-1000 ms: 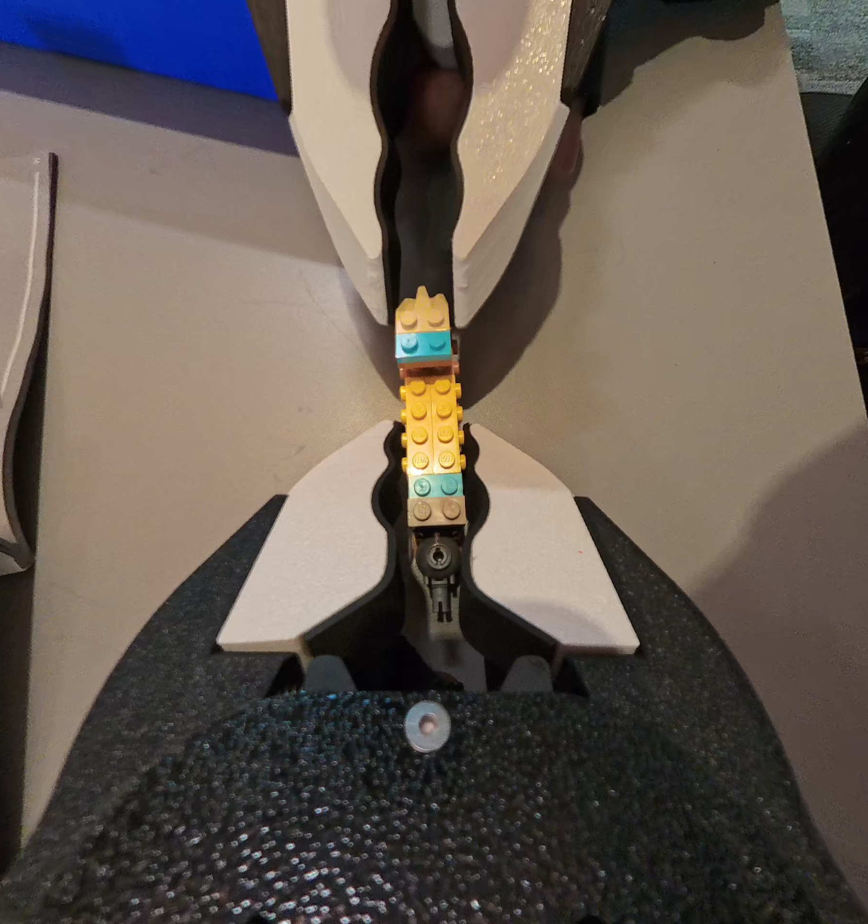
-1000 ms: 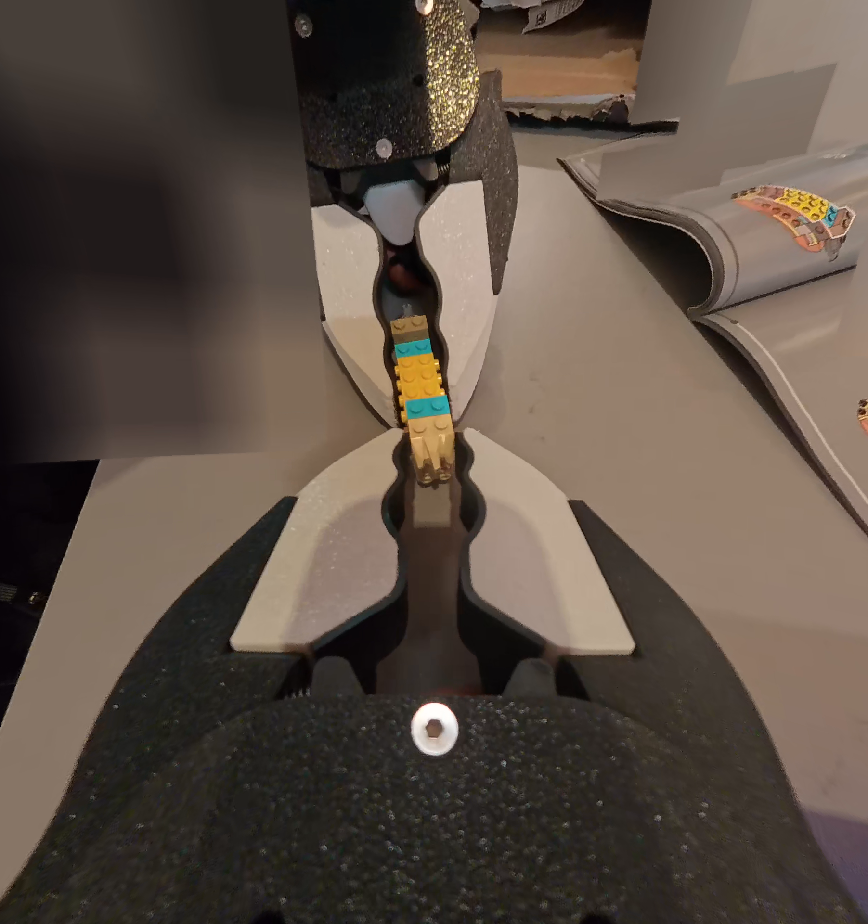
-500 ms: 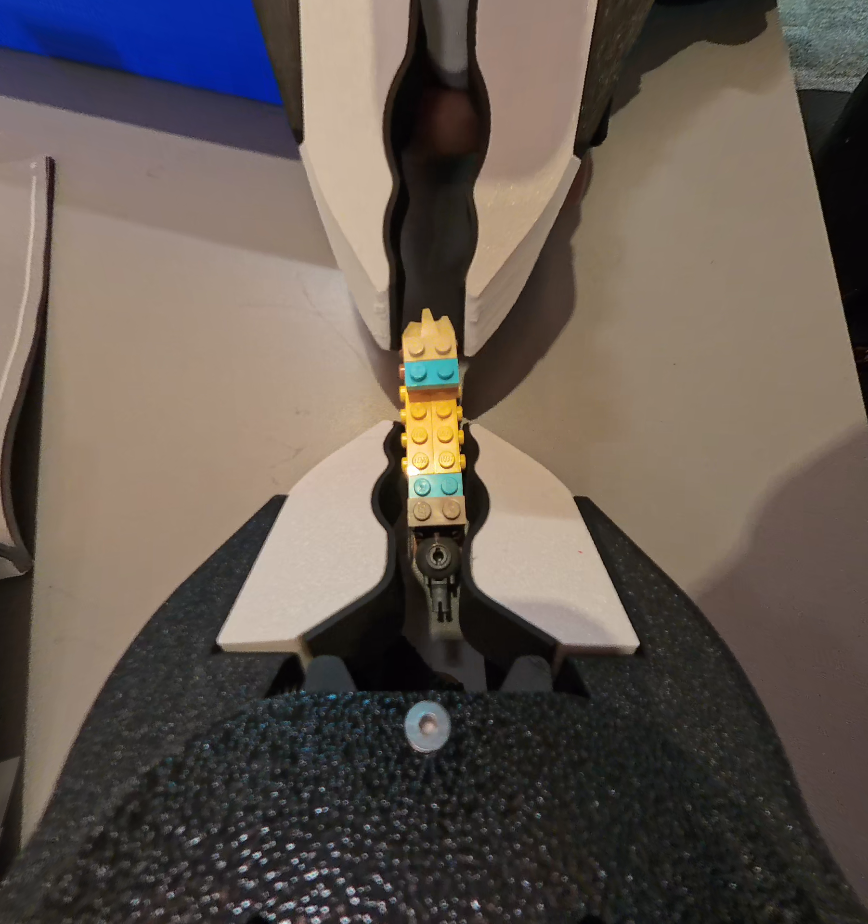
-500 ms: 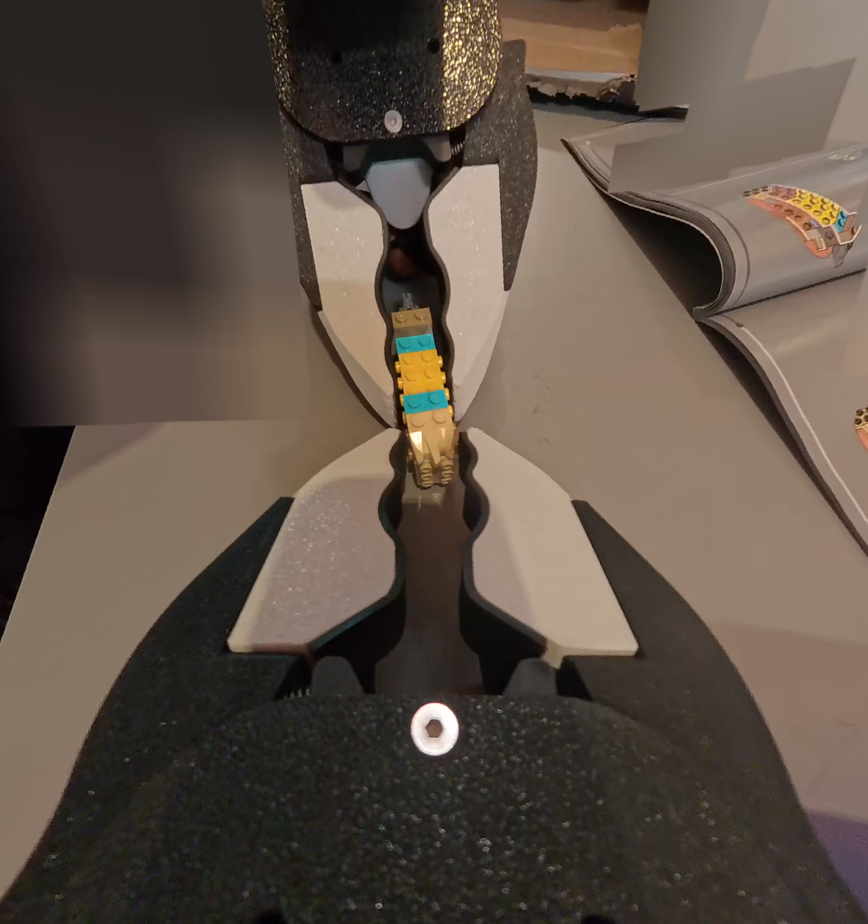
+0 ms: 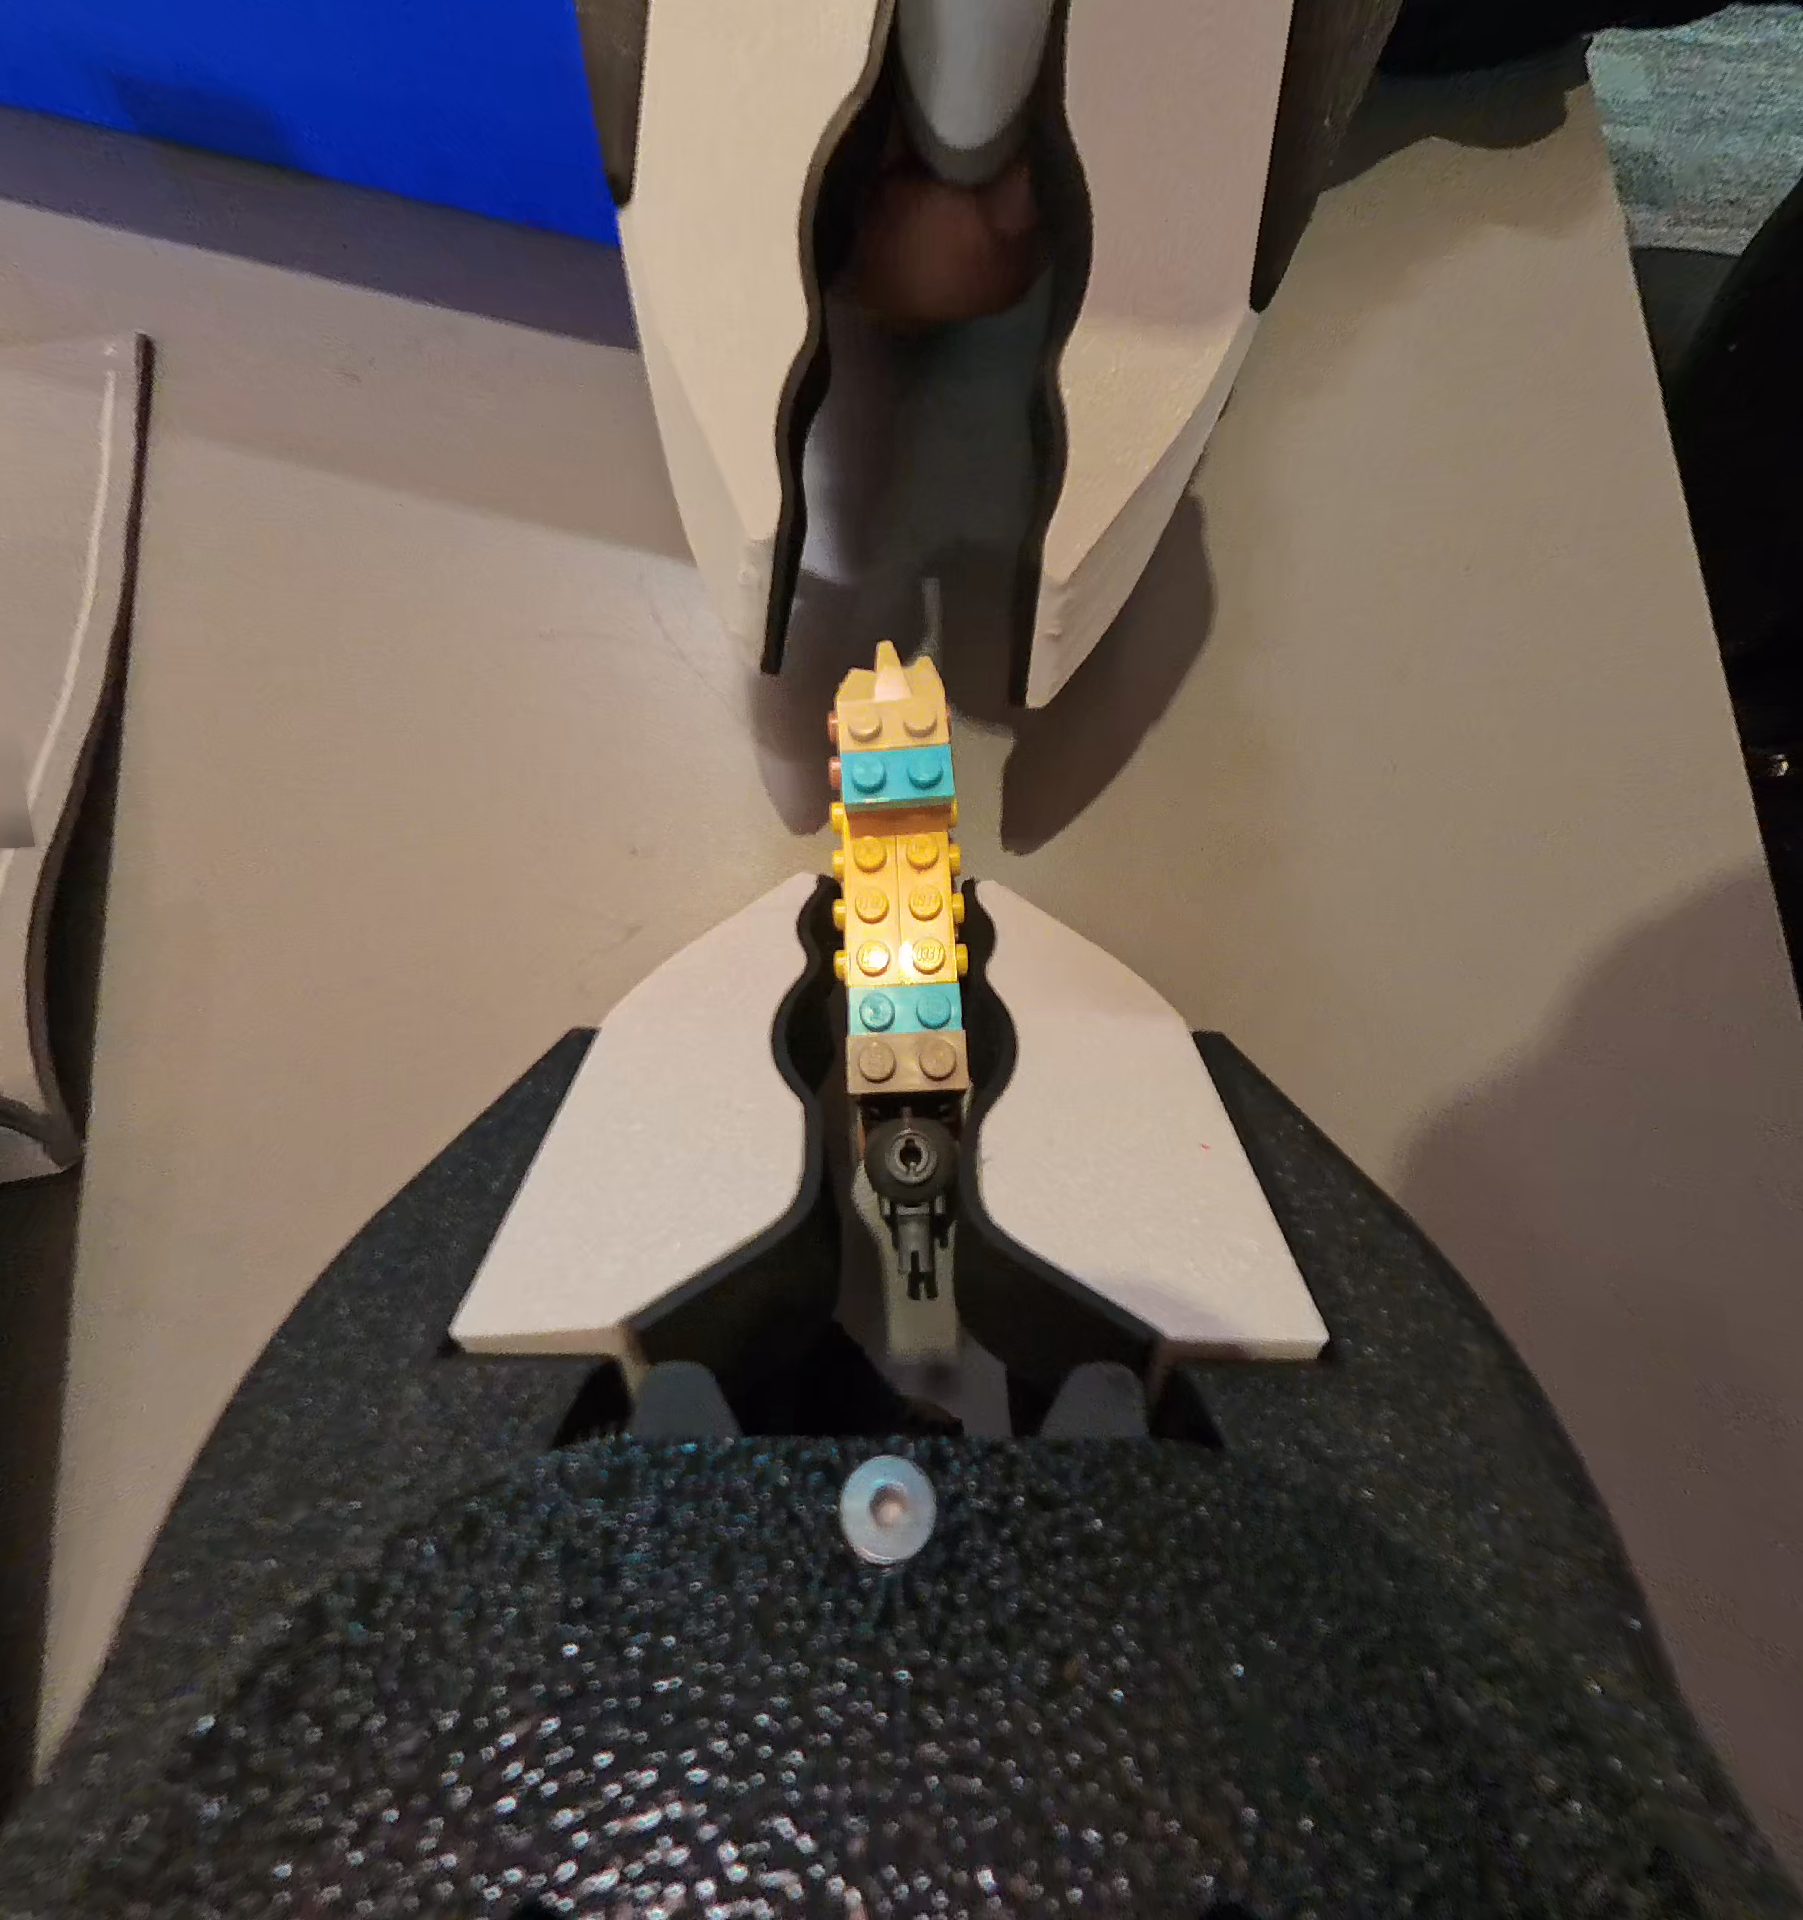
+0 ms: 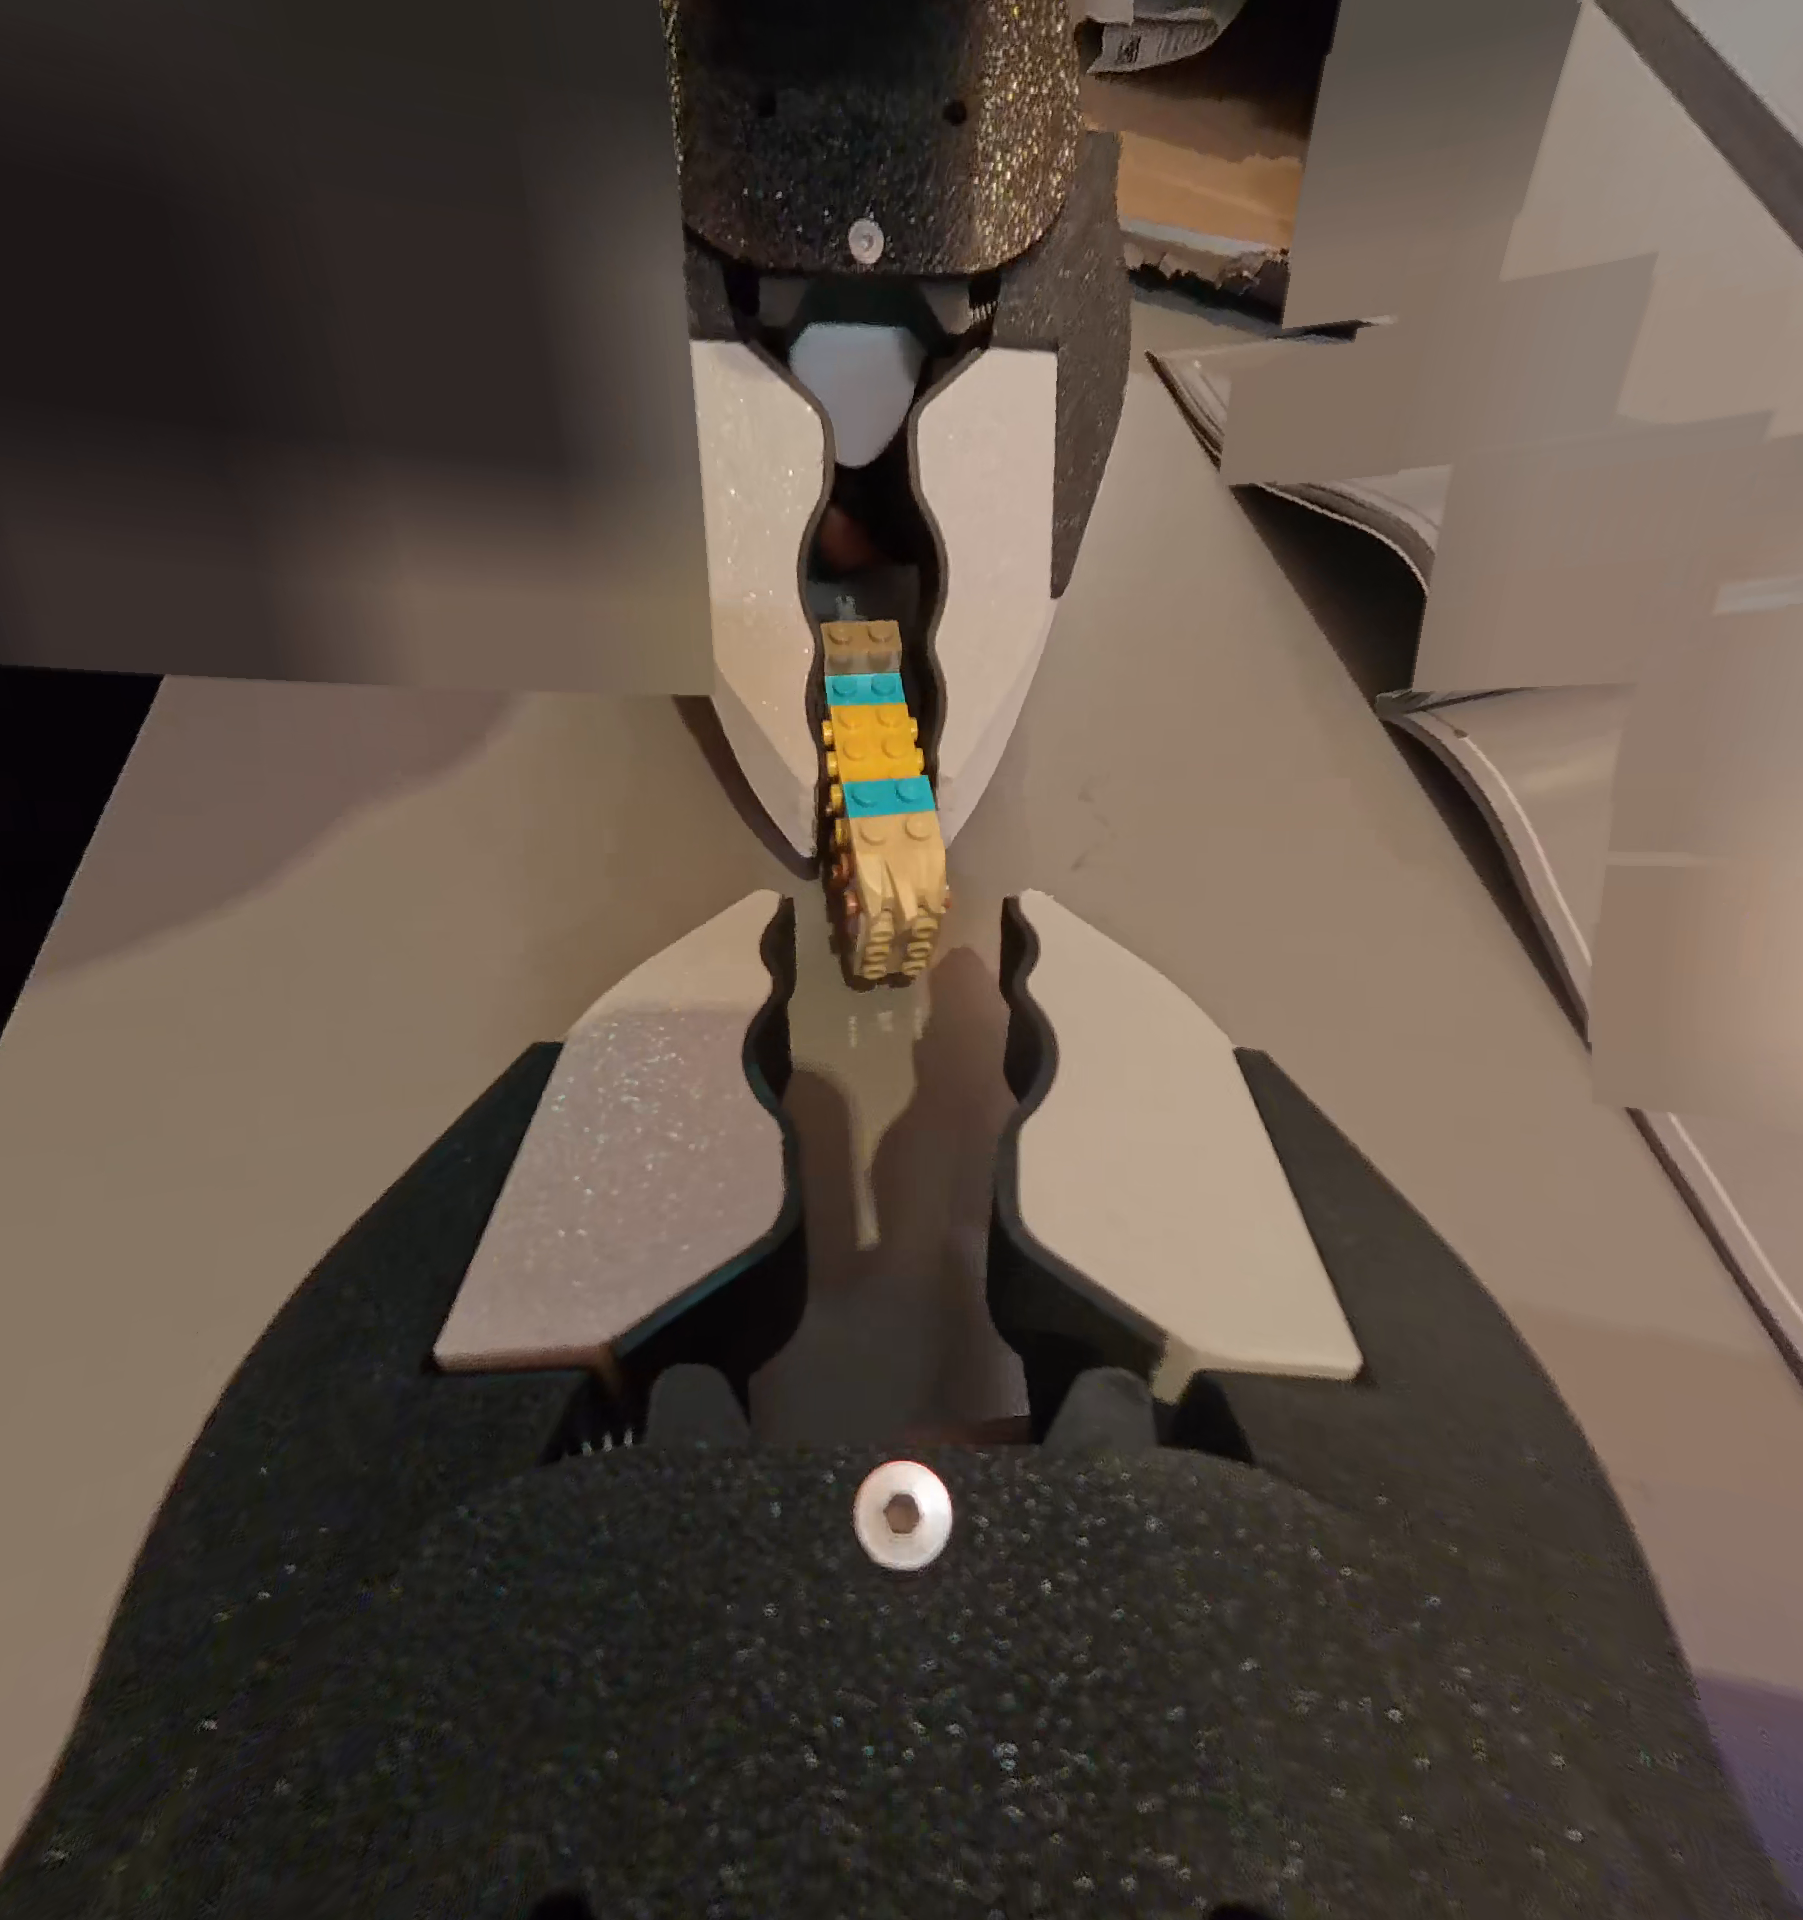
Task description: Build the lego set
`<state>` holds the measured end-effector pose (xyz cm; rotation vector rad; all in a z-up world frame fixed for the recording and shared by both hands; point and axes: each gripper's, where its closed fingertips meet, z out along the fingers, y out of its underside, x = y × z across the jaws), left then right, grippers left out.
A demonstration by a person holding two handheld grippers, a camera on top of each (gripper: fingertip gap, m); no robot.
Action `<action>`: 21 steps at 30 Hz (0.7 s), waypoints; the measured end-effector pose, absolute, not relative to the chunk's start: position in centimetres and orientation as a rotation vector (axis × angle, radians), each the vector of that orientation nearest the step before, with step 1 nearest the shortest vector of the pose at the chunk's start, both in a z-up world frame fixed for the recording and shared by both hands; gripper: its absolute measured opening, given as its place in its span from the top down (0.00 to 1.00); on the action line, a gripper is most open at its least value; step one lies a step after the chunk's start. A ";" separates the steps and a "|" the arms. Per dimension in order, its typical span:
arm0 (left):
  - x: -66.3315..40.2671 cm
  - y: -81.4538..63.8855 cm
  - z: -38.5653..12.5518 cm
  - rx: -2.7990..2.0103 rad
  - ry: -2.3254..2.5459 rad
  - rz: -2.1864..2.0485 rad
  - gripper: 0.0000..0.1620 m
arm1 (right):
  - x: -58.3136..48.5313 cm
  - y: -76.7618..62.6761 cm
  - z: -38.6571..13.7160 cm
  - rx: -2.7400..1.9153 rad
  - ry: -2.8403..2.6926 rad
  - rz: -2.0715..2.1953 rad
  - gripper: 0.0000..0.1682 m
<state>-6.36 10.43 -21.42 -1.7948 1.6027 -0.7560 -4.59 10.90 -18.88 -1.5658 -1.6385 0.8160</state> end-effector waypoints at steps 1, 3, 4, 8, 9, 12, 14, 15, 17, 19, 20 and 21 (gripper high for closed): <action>-6.4 10.5 -21.4 -1.794 1.600 -0.756 0.87 | -4.6 10.9 -18.9 -1.558 -1.639 0.810 0.77; -6.4 10.5 -21.3 -1.793 1.594 -0.761 0.87 | -4.5 10.9 -19.0 -1.554 -1.639 0.801 0.77; -6.4 10.5 -21.2 -1.792 1.591 -0.764 0.87 | -4.5 10.9 -19.1 -1.555 -1.639 0.798 0.77; -6.4 10.6 -21.1 -1.793 1.578 -0.780 0.87 | -4.3 10.9 -19.3 -1.559 -1.626 0.805 0.77; -6.4 10.6 -21.1 -1.793 1.576 -0.781 0.87 | -4.2 11.0 -19.2 -1.558 -1.619 0.808 0.77; -6.4 10.6 -21.0 -1.794 1.572 -0.792 0.87 | -4.1 11.1 -18.9 -1.544 -1.598 0.820 0.77; -6.4 10.6 -21.0 -1.796 1.568 -0.797 0.87 | -4.1 11.1 -18.7 -1.533 -1.590 0.826 0.77; -6.4 10.6 -21.0 -1.798 1.565 -0.798 0.87 | -4.1 11.1 -18.7 -1.528 -1.588 0.827 0.77; -6.5 10.7 -21.0 -1.800 1.562 -0.799 0.87 | -4.1 11.0 -18.6 -1.518 -1.588 0.825 0.77; -6.5 10.7 -20.9 -1.801 1.561 -0.799 0.87 | -4.1 11.0 -18.7 -1.513 -1.594 0.812 0.77; -6.5 10.7 -21.0 -1.802 1.561 -0.799 0.87 | -4.1 11.0 -18.7 -1.511 -1.598 0.805 0.77; -6.5 10.7 -21.0 -1.803 1.560 -0.799 0.87 | -4.1 11.0 -18.8 -1.509 -1.602 0.799 0.77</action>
